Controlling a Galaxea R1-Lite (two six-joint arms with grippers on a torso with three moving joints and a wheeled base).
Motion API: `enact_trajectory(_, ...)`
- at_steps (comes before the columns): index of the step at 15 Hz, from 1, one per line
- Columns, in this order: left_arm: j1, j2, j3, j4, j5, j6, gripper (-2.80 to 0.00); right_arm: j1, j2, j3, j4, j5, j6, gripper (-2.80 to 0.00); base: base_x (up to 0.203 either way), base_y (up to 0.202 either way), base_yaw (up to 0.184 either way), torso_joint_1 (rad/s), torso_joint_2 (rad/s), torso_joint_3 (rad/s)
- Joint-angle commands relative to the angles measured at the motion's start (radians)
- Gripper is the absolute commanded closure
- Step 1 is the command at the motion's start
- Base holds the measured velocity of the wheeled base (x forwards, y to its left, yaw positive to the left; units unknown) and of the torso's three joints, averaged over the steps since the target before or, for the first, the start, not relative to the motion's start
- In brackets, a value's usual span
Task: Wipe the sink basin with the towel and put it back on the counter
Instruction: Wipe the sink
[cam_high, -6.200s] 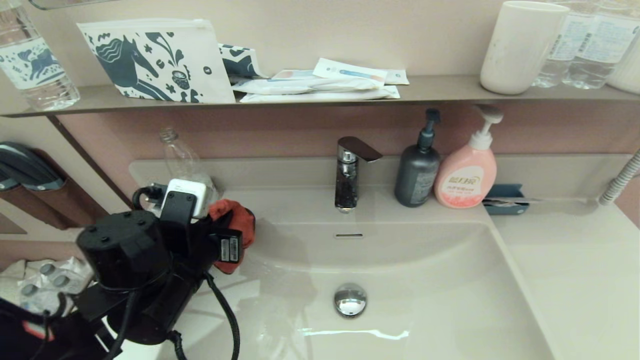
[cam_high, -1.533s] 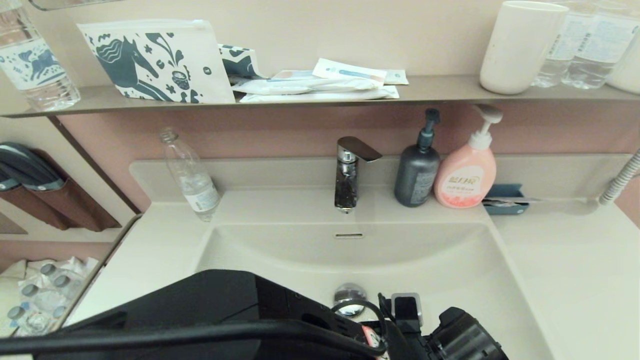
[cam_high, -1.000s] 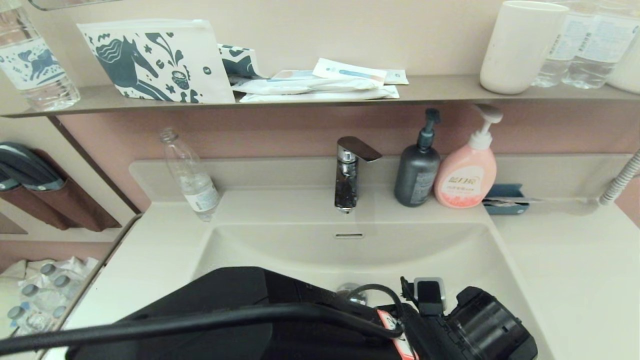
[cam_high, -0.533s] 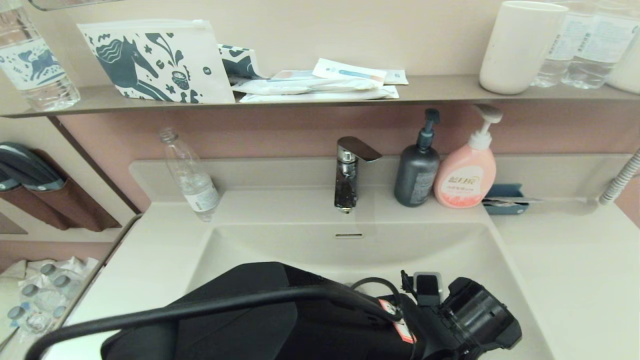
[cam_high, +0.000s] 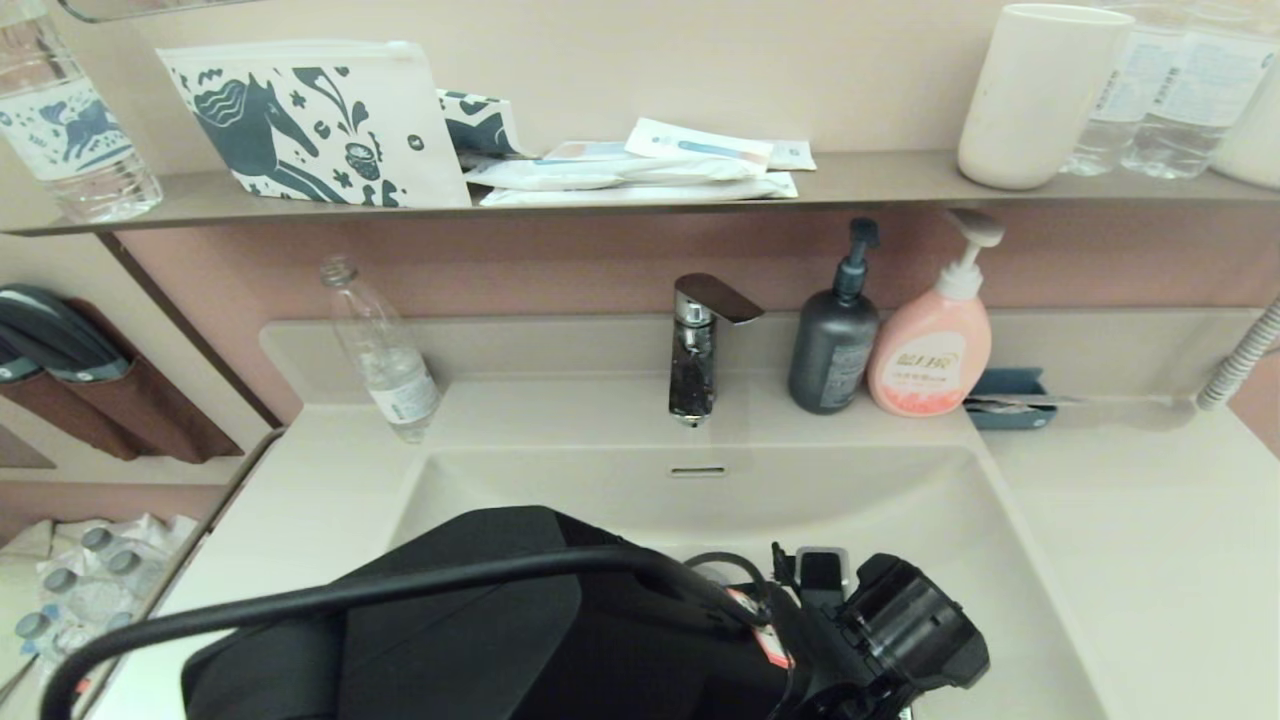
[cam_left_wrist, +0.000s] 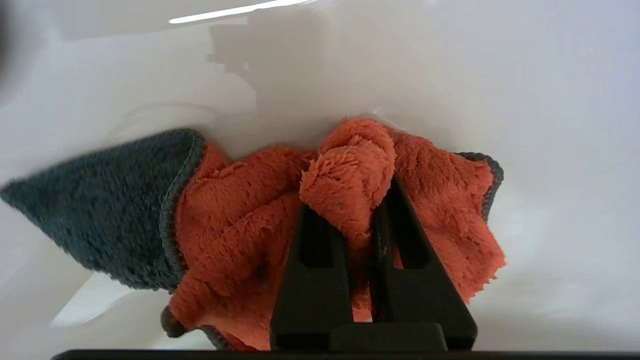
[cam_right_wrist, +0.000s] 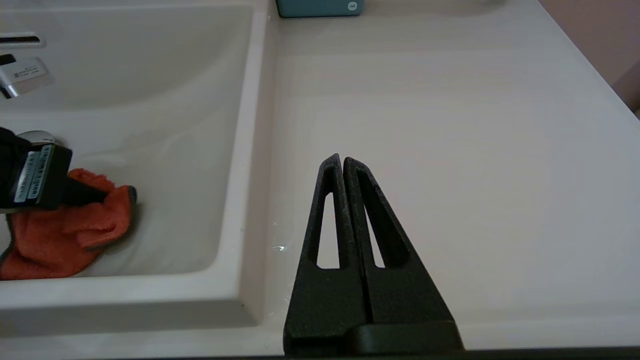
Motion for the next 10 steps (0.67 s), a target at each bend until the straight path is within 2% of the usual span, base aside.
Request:
enact_trajectory(1,0.022,-0.004,0.076,0.011,0.002,-0.005,0.0,0.0,0.001,0.0,0.0,0.0,0.0,0.0,0.0,0.0,0.0,0.0,0.0,0.0)
enact_trajectory(5,0.055,-0.078,0.201,0.011,0.002,0.002,0.0,0.0,0.001,0.0,0.0,0.0,0.0,0.0,0.0,0.0,0.0,0.0,0.0,0.0)
enact_trajectory(10,0.104,-0.15,0.35,0.011,0.002,0.063,0.0,0.0,0.001,0.0,0.0,0.0,0.0,0.0,0.0,0.0,0.0,0.0,0.0,0.0)
